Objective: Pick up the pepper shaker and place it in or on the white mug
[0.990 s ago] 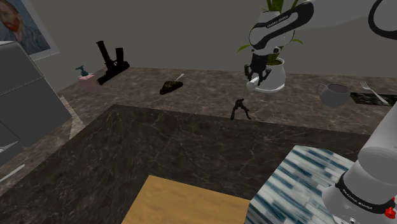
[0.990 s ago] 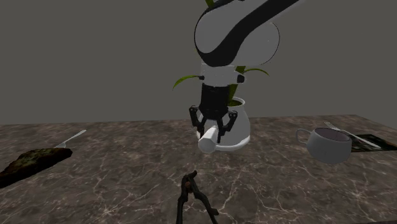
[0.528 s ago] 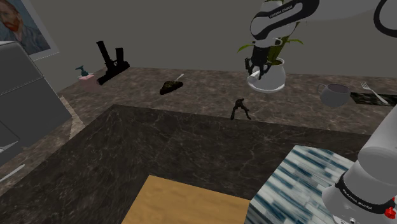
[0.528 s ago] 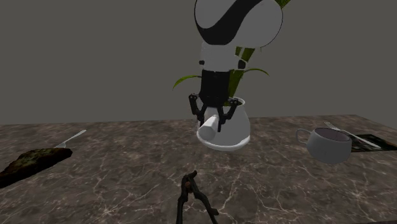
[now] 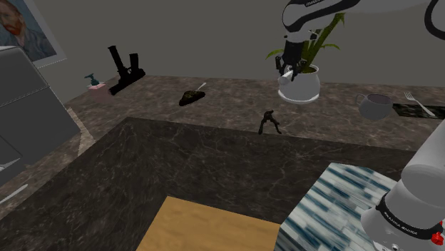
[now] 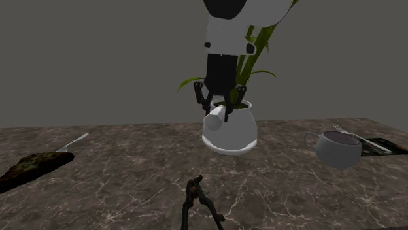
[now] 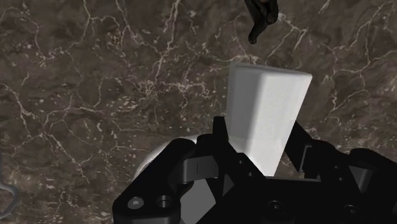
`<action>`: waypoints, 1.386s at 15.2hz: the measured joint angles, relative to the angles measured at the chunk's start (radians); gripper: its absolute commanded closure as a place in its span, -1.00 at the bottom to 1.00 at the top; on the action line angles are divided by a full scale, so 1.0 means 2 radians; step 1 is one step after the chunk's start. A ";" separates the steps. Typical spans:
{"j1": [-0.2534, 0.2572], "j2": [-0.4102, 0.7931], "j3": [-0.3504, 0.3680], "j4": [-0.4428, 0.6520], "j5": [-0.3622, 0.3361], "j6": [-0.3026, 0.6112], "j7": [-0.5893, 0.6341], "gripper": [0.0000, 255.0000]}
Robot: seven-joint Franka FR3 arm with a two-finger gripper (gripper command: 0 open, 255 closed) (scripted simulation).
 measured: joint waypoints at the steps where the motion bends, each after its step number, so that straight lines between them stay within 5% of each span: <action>1: 0.000 -0.001 0.000 0.003 0.000 -0.005 0.001 1.00; 21: -0.095 -0.154 -0.105 -0.152 -0.034 -0.011 -0.186 1.00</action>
